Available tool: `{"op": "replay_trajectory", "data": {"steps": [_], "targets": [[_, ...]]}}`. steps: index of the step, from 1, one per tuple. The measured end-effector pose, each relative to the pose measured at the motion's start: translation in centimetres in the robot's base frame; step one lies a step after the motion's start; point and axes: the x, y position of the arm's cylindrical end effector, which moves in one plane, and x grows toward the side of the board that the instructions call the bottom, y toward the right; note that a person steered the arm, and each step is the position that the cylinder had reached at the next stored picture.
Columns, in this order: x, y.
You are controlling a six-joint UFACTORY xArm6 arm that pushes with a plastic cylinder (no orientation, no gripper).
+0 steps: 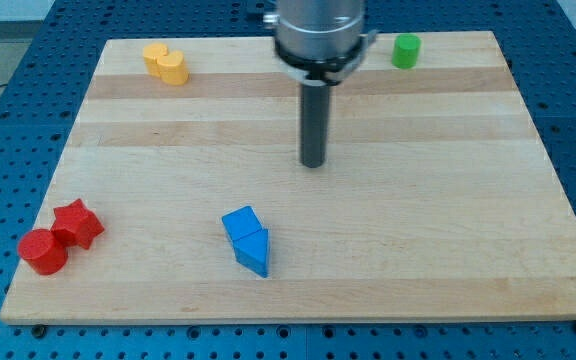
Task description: Push the yellow hexagon to the top left of the board
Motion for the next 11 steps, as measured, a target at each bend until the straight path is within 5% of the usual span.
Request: {"op": "replay_trajectory", "data": {"steps": [2, 4, 7, 9, 11], "targets": [[-2.2, -7.4], [-11.7, -19.1], [-15.3, -22.8], [-15.4, -16.2], [-16.6, -17.2]]}}
